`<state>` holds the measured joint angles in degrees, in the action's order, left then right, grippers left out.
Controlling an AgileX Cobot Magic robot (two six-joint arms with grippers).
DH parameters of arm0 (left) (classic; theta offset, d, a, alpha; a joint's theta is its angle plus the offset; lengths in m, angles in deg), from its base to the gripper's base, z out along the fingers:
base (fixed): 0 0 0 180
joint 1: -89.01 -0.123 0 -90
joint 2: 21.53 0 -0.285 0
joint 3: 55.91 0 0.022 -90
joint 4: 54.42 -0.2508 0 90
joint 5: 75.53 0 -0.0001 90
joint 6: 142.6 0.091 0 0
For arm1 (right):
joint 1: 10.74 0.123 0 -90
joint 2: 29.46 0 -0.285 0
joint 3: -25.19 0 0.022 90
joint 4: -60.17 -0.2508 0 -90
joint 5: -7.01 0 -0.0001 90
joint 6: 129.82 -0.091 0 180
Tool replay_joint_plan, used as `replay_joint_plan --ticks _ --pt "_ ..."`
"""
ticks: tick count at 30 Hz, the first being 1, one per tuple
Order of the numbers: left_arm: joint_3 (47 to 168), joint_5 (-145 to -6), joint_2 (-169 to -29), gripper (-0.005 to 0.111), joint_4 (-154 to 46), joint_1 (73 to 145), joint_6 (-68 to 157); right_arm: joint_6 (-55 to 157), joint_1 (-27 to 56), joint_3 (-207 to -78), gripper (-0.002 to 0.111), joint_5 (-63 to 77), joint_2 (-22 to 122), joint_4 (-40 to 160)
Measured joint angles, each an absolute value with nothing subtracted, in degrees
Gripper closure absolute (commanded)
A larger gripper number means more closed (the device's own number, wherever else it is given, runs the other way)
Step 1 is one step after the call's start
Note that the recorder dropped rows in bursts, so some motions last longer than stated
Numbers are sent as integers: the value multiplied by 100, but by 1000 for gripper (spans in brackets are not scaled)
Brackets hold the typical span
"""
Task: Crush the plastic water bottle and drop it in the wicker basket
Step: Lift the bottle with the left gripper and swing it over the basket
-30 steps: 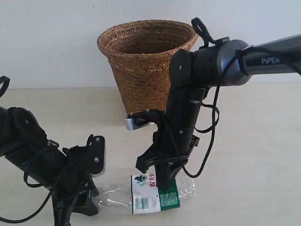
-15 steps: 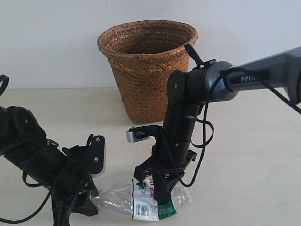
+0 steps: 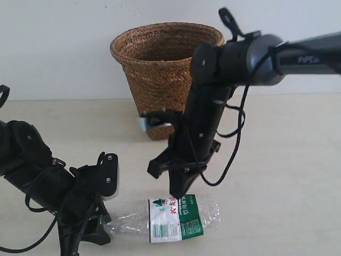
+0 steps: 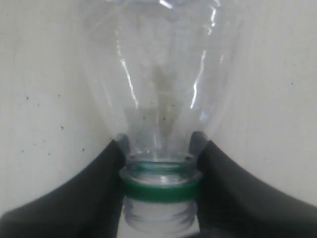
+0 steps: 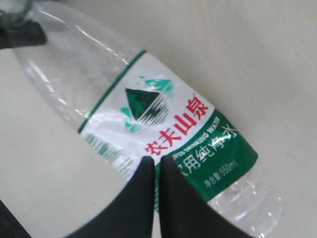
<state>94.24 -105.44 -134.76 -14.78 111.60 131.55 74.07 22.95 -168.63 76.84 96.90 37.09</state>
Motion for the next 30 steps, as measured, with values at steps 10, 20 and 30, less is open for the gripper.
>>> replay_joint_plan --ticks 10,20,30 --pt "9665 -11092 -13223 102 -1478 11160 13133 7696 1598 -16699 108 7664 7800 3758" --pt "10783 -12105 -12162 102 -1501 11142 12880 7696 -1095 -15193 108 7512 6952 4024" --pt "14195 -10081 -13352 16 -1592 10893 11503 8055 -1262 -14722 108 6836 6952 3324"
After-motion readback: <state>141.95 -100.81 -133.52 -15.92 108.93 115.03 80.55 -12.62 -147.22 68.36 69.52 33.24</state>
